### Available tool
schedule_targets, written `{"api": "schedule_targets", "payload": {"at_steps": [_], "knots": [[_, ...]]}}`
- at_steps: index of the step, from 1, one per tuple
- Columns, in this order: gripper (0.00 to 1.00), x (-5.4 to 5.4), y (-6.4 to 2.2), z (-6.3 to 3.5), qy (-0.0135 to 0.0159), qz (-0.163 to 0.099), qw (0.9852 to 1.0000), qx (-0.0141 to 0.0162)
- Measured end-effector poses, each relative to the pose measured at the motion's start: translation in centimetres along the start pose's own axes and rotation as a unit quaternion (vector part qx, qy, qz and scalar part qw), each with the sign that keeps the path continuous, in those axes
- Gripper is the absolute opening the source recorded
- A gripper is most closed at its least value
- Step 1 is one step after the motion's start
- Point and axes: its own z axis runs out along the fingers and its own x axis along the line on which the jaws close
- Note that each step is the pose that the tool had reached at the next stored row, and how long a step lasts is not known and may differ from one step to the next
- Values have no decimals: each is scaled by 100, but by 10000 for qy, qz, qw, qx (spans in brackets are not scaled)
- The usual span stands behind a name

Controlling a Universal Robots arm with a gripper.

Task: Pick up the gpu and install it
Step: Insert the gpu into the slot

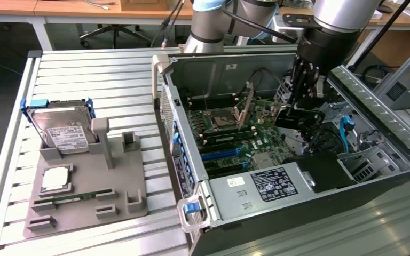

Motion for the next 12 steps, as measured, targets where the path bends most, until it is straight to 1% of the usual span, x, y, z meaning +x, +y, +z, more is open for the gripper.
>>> {"api": "schedule_targets", "payload": {"at_steps": [12], "knots": [[27,0,1,9,10,-230,9997,15]]}}
